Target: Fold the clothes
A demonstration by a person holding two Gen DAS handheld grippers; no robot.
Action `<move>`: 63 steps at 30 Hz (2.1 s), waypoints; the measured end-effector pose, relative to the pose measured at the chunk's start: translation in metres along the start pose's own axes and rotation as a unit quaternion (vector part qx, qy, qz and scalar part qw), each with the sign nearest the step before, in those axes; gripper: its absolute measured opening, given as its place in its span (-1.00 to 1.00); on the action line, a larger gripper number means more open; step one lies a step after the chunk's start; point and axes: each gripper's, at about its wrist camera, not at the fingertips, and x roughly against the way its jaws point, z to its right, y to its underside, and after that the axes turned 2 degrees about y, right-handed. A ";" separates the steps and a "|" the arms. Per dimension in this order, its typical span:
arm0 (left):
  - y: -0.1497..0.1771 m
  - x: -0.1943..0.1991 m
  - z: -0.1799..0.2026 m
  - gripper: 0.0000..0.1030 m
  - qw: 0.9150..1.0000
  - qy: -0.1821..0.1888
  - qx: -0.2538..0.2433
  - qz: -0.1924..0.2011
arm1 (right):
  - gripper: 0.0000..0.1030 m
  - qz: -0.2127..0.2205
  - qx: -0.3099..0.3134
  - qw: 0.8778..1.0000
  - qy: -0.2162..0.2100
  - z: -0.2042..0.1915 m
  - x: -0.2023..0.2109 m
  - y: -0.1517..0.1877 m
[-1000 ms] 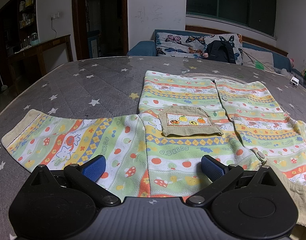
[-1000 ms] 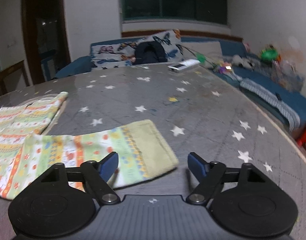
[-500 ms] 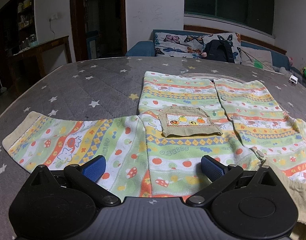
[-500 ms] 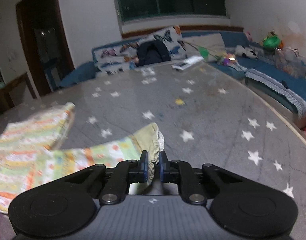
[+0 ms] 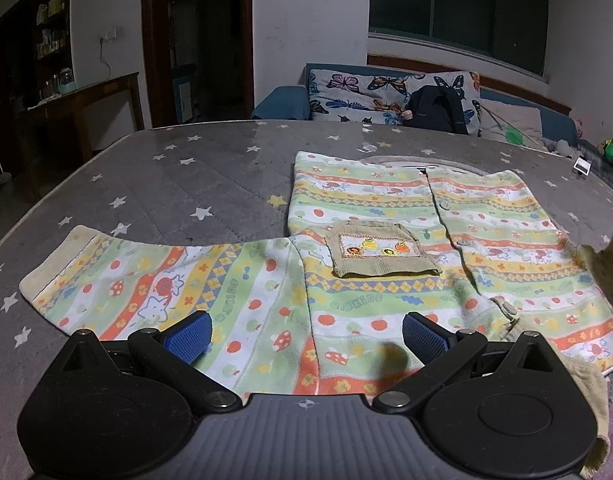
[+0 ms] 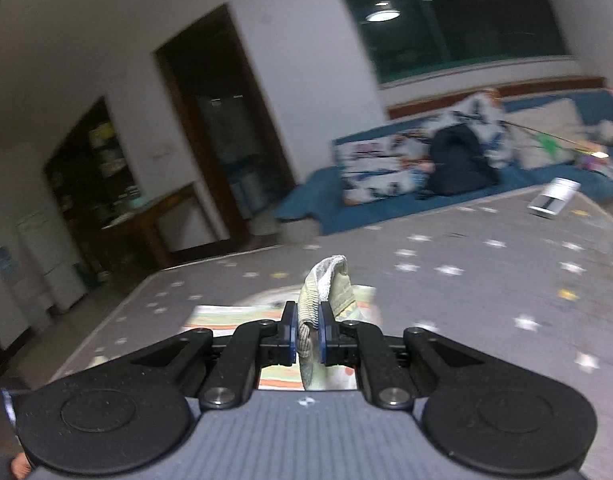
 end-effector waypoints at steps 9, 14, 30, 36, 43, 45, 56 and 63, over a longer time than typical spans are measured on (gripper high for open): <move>0.006 0.009 -0.011 1.00 1.000 0.006 0.012 0.005 | -0.83 -0.038 0.030 0.995 -0.089 -0.093 -0.058 0.007; 0.007 0.010 -0.012 1.00 1.000 0.009 0.017 0.005 | -0.82 -0.068 0.051 0.990 -0.116 -0.136 -0.087 0.030; 0.004 0.014 -0.022 1.00 0.999 0.011 0.028 0.012 | -0.59 -0.137 0.121 0.980 -0.086 -0.122 -0.066 0.088; -0.007 0.019 -0.005 1.00 0.999 0.035 0.017 0.025 | -0.59 -0.163 0.089 0.982 -0.015 -0.063 -0.052 0.101; -0.020 0.021 0.031 1.00 0.996 0.074 -0.022 0.041 | -0.66 -0.156 0.089 0.984 0.003 -0.042 -0.050 0.099; -0.023 0.021 0.042 1.00 0.995 0.078 -0.036 0.048 | -0.66 -0.141 0.083 0.987 0.000 -0.044 -0.054 0.090; -0.012 -0.009 0.062 0.59 0.994 0.070 -0.077 0.020 | -0.71 -0.154 0.098 0.983 0.036 -0.039 -0.107 0.090; 0.003 -0.014 0.054 0.57 0.995 0.046 -0.083 0.010 | -0.68 -0.145 0.128 0.981 0.014 -0.053 -0.094 0.091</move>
